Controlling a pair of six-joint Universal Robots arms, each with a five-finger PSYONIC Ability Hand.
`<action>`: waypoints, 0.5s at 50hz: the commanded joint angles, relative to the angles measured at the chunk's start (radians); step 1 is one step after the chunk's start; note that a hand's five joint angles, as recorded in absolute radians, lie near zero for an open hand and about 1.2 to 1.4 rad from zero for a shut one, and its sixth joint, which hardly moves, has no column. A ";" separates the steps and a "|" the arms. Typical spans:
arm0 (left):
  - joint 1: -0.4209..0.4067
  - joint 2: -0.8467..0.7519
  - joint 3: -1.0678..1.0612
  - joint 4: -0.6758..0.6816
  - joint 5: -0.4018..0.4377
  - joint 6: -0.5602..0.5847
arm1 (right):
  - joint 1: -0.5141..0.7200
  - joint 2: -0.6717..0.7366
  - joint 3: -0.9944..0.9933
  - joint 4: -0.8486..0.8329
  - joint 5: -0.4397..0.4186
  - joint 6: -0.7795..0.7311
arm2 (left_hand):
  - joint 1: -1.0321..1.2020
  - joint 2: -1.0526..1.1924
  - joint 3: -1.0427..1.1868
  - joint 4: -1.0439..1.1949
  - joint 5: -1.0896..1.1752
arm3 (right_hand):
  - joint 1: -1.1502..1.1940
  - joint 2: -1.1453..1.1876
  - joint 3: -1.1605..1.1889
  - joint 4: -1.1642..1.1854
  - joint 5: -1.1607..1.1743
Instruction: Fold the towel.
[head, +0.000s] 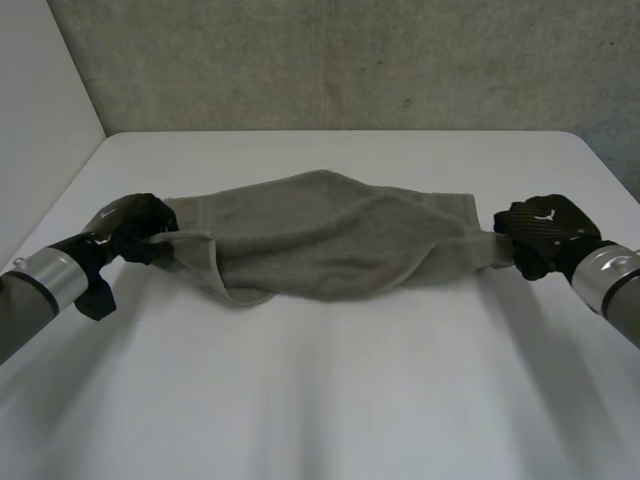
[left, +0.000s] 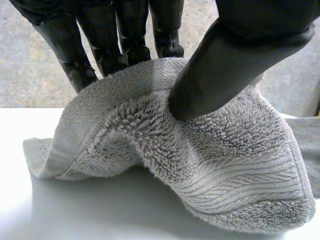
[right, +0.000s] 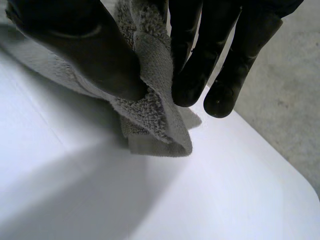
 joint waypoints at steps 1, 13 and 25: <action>0.026 -0.006 -0.019 -0.045 0.012 0.001 | -0.019 0.008 0.007 0.026 -0.004 0.019 | -0.216 -0.246 -0.254 -0.283 -0.246 | 0.070 0.089 0.077 0.071 0.055; 0.033 0.013 -0.085 -0.053 0.007 0.110 | -0.017 0.006 0.013 0.027 -0.006 0.074 | -1.059 -1.088 -1.096 -1.126 -1.088 | 0.070 0.089 0.077 0.071 0.055; 0.012 0.232 -0.264 -0.053 0.048 0.302 | -0.019 0.008 0.038 0.027 -0.006 0.074 | -1.059 -1.088 -1.096 -1.126 -1.088 | 0.070 0.089 0.077 0.071 0.055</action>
